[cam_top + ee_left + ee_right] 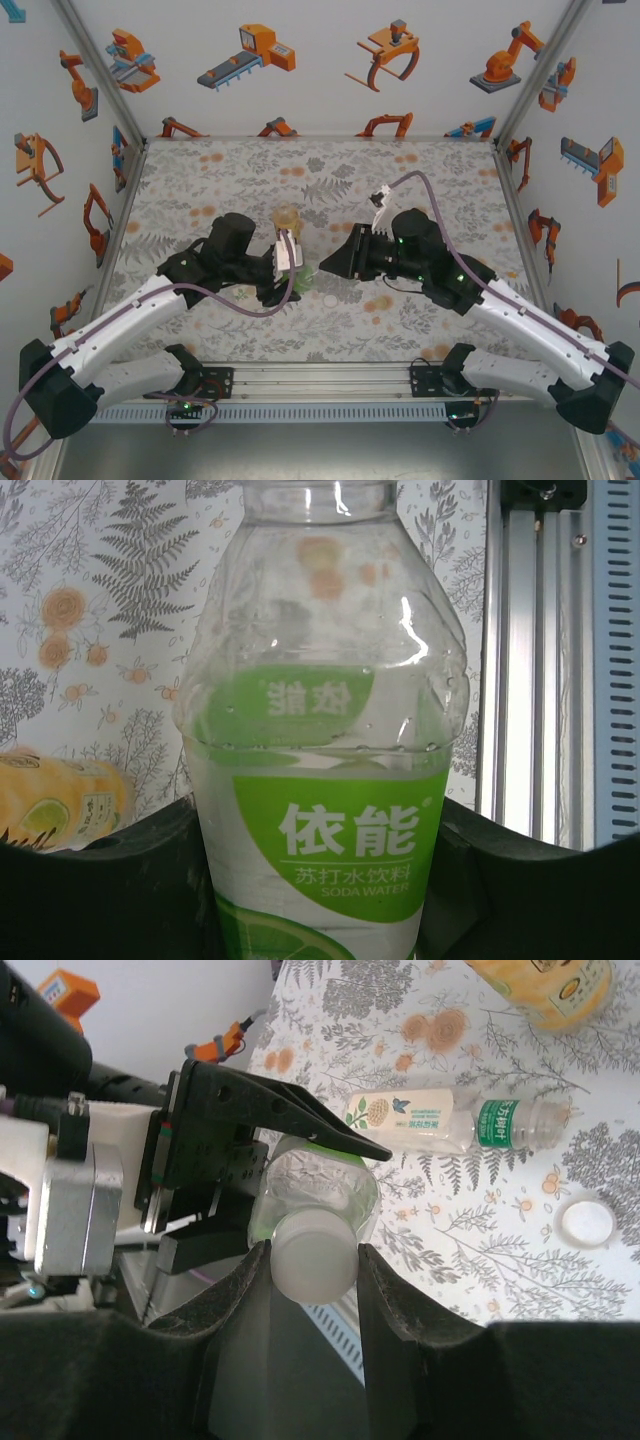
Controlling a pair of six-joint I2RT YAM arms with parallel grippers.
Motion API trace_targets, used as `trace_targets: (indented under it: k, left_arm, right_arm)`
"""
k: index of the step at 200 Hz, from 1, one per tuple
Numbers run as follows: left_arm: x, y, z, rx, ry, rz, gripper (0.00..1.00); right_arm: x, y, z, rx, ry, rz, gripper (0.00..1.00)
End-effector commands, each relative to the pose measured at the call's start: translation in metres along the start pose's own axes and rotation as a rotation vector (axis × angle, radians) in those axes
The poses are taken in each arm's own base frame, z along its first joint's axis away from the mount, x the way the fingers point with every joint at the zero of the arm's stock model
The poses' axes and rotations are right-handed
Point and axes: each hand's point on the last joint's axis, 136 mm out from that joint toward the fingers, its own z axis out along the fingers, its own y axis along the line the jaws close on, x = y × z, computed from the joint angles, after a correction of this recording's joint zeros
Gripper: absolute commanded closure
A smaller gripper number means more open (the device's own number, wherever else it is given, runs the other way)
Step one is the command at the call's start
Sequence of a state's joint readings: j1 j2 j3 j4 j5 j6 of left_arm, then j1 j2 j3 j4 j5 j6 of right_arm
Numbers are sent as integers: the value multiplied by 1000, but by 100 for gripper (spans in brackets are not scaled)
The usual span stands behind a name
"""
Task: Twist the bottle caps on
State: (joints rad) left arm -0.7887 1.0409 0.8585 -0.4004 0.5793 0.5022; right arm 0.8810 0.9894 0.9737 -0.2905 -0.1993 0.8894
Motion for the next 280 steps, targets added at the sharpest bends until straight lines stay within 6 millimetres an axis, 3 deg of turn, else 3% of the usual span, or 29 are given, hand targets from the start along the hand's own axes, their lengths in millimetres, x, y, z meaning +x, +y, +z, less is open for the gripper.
trace_targets:
  k: [1, 32, 71, 155, 204, 235, 249, 264, 280]
  left_arm:
    - [-23, -1, -5, 5, -61, 55, 100]
    - [-17, 8, 0, -22, -23, 22, 100]
    - [-13, 13, 4, -29, 4, 0, 100]
    - [-15, 16, 2, -58, -19, 3, 100]
    - [-18, 19, -1, -76, -32, 3, 100]
    - [-19, 19, -3, -82, -37, 1, 100]
    - [-21, 18, -4, -81, -45, 1, 85]
    - [-22, 16, -4, -73, -59, 0, 56]
    - [-26, 13, -6, -62, -82, 3, 36]
  right_arm:
    - [-13, -9, 2, 68, -72, 132, 84]
    - [-11, -5, 7, 78, -119, 112, 41]
    - [-7, -8, 16, 92, -182, 122, 31]
    - [17, -10, 55, 64, -223, 157, 30]
    - [23, -8, 67, 62, -249, 156, 36]
    - [21, -14, 64, 81, -274, 155, 48]
    - [22, -17, 62, 97, -274, 145, 56]
    - [22, -19, 59, 113, -275, 130, 63]
    - [20, -25, 53, 154, -282, 97, 65]
